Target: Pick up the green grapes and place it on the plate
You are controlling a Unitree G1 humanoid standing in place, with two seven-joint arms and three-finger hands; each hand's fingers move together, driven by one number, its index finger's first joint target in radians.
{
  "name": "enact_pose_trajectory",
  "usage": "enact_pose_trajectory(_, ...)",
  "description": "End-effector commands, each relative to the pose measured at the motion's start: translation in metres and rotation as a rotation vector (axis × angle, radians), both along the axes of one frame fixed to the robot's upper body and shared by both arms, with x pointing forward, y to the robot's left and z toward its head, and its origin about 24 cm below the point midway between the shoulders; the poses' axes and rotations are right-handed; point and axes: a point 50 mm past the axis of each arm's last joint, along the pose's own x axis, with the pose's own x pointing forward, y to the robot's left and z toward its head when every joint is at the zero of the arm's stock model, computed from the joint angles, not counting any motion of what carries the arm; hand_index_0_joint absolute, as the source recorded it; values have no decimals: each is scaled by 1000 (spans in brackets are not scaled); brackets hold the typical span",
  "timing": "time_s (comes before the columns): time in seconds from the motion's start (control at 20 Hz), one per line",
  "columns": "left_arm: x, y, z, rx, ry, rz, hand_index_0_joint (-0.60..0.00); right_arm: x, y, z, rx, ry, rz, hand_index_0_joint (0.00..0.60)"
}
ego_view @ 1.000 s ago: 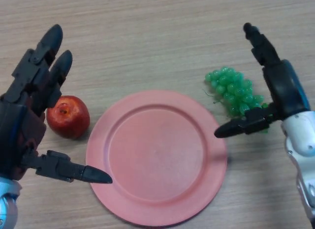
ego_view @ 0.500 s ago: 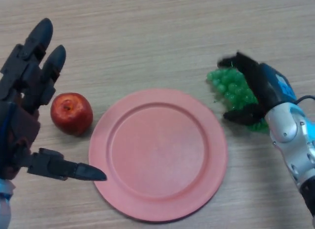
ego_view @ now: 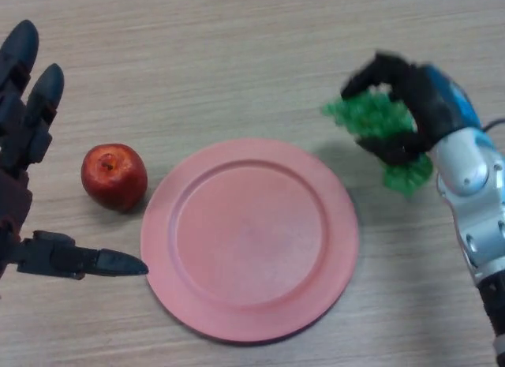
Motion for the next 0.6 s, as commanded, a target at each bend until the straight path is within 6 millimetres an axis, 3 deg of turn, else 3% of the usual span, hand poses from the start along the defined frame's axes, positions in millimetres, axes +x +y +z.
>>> enact_pose_trajectory(0.05,-9,14,32,-11,-167,70,0,-17,26,51,95,-159,112,600)
enact_pose_trajectory(0.35,-15,23,38,-32,-193,82,0,-63,84,60,140,-151,278,600)
enact_pose_trajectory(0.6,-20,32,44,-42,-211,141,0,-90,109,56,183,-113,378,600)
